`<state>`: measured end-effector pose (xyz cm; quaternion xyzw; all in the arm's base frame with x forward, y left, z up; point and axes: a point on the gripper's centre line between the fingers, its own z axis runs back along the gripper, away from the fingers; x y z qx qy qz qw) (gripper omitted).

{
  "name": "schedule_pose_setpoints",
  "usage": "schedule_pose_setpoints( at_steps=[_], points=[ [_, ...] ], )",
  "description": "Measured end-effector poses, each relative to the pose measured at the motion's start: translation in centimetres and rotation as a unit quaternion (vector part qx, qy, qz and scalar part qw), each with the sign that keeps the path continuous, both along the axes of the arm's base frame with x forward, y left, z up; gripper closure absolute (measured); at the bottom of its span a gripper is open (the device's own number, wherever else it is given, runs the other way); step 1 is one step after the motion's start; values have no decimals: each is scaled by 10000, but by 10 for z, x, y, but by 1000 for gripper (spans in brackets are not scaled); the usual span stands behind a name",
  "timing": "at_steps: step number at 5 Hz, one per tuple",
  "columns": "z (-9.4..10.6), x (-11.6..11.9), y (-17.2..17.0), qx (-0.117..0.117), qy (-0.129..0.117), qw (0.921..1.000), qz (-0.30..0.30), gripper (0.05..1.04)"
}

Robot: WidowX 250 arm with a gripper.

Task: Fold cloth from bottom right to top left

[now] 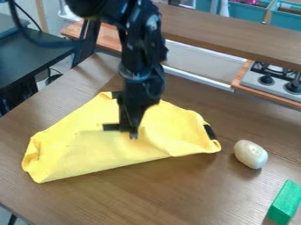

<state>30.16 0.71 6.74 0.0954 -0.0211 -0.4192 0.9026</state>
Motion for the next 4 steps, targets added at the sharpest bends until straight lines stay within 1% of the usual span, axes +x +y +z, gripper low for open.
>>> schedule_pose_setpoints(
  at_steps=[1, 2, 3, 4],
  points=[
    [1, 21, 26, 4, 27, 9999, 156, 1029],
    [3, 43, 49, -230, -109, 9988, 418, 1029],
    [1, 61, 63, -646, -348, 9943, 774, 1029],
    [-4, 77, 74, -837, -543, 9885, 1134, 1029]
  ],
)
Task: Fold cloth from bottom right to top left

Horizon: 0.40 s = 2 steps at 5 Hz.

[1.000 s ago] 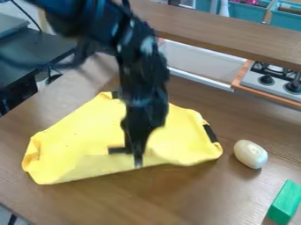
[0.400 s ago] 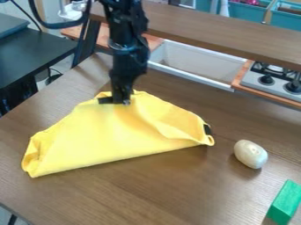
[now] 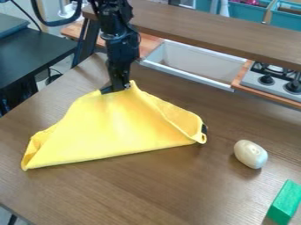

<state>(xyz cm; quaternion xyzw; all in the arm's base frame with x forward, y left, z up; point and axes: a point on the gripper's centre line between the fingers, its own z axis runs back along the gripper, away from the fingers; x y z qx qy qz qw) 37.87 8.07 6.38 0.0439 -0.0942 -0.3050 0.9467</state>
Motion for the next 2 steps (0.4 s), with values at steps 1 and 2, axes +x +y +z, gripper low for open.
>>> schedule_pose_setpoints(
  at_steps=[1, 2],
  points=[
    [-3, 16, 5, -33, -110, 9991, 403, 1029],
    [-5, 25, 10, -14, -169, 9967, 798, 1029]
  ],
)
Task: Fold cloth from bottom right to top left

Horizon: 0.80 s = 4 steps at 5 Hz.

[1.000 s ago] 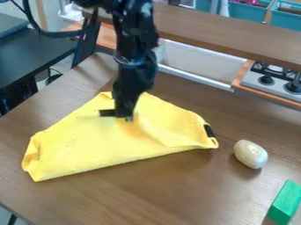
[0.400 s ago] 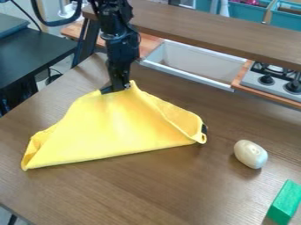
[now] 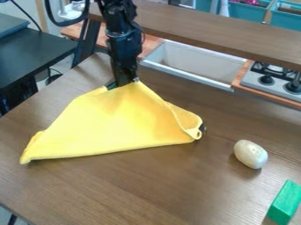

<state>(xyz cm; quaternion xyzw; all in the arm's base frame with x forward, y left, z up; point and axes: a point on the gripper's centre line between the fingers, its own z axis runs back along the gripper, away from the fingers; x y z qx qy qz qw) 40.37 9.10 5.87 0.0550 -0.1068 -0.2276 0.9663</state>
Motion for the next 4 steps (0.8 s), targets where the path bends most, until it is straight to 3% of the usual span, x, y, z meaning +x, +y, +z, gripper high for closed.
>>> schedule_pose_setpoints(
  at_steps=[2, 4],
  points=[
    [-11, 16, 31, 17, 66, 9962, 865, 1029],
    [-18, 24, 62, 78, 61, 9914, 1304, 1009]
  ],
)
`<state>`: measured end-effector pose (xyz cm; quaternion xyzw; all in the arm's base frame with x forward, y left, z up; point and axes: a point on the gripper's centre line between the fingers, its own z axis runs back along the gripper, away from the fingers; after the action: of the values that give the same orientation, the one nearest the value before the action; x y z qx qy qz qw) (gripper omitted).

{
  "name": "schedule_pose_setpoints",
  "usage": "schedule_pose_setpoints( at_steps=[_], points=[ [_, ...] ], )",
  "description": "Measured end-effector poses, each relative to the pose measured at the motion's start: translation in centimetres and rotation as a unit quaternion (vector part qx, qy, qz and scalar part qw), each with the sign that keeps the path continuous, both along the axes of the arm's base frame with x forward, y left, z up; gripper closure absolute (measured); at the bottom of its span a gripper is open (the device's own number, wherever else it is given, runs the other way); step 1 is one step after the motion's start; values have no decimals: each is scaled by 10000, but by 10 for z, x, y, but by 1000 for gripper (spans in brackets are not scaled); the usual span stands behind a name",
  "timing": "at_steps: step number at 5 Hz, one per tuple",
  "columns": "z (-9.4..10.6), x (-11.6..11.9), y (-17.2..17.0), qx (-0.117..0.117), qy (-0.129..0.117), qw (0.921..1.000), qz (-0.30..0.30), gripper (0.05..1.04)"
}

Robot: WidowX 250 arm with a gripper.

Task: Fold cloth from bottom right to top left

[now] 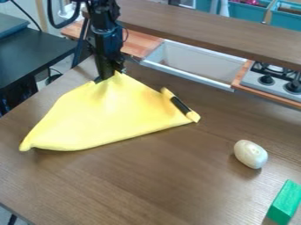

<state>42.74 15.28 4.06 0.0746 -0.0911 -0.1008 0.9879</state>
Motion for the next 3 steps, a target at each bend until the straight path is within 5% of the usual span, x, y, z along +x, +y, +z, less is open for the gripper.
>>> schedule_pose_setpoints(
  at_steps=[1, 3],
  points=[
    [-2, 4, 3, 36, -20, 9999, -104, 857],
    [-16, 8, 4, 392, -218, 9935, -1043, 288]
  ],
)
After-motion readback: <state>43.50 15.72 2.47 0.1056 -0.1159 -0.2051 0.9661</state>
